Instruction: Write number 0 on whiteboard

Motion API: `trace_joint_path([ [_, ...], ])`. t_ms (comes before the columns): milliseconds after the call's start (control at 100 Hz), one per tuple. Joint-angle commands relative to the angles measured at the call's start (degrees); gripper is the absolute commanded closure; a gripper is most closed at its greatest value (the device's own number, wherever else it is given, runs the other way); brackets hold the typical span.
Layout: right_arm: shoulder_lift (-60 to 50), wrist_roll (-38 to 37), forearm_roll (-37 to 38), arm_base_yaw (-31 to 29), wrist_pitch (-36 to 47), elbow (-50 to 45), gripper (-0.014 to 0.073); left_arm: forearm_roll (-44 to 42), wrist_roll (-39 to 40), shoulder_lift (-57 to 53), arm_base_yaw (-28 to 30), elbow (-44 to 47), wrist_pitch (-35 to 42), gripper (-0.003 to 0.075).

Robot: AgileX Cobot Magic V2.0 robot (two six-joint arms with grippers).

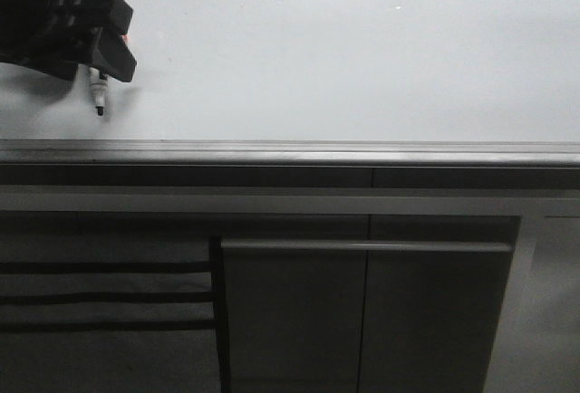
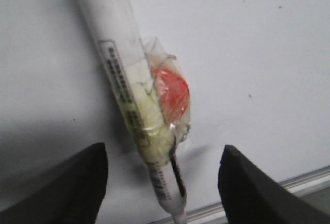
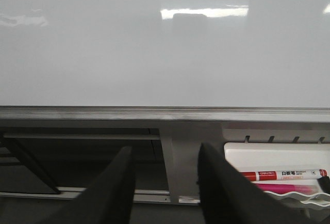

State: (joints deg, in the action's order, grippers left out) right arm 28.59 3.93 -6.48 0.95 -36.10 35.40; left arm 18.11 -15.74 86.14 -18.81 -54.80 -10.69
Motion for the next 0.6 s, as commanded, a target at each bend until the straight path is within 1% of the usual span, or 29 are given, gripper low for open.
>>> trace_joint_path([
  [0,0.7,0.6,-0.3,-0.4,3.7,2.0,0.0335,-0.7,-0.2,-1.3,-0.4,-2.9,2.2,0.0353],
  [60,0.7,0.6,-0.3,-0.4,3.7,2.0,0.0335,-1.2,-0.2,-1.3,-0.4,-2.9,2.3,0.0444],
  [70,0.7,0.6,-0.3,-0.4,3.7,2.0,0.0335,-1.4,-0.2,-1.3,-0.4,-2.9,2.3,0.0444],
  [180,0.7,0.6,-0.3,-0.4,3.7,2.0,0.0335,-3.5,-0.2,-1.3,-0.4,-2.9,1.7,0.0601],
  [250,0.7,0.6,-0.3,-0.4,3.9,2.0,0.0335,-5.2,-0.2,-1.3,-0.4,-2.9,1.1,0.0671],
  [330,0.7,0.6,-0.3,-0.4,3.7,2.0,0.0335,-7.5,-0.2,-1.5,-0.4,-2.9,-0.1,0.0729],
  [350,0.7,0.6,-0.3,-0.4,3.6,2.0,0.0335,-8.4,-0.2,-1.6,-0.4,-2.9,-0.8,0.0741],
  [450,1.1,0.7,-0.9,-0.4,2.9,2.0,0.0335,-12.6,-0.2,-3.1,-0.4,-3.0,-5.2,0.0740],
  [480,1.7,1.8,-1.7,-0.2,2.6,2.0,0.0335,-13.7,-0.2,-4.1,-0.4,-3.0,-7.1,0.0740],
  [520,2.4,4.8,-3.8,-0.2,2.0,2.2,0.0335,-15.2,-0.2,-5.4,-0.4,-3.0,-9.5,0.0740],
  [530,2.8,7.1,-5.0,-0.2,1.8,2.2,0.0335,-15.4,-0.2,-5.9,-0.5,-3.0,-9.9,0.0740],
  [590,4.5,12.9,-10.9,-0.2,1.0,2.7,0.0335,-17.2,-0.2,-8.6,-1.0,-3.0,-12.8,0.0740],
])
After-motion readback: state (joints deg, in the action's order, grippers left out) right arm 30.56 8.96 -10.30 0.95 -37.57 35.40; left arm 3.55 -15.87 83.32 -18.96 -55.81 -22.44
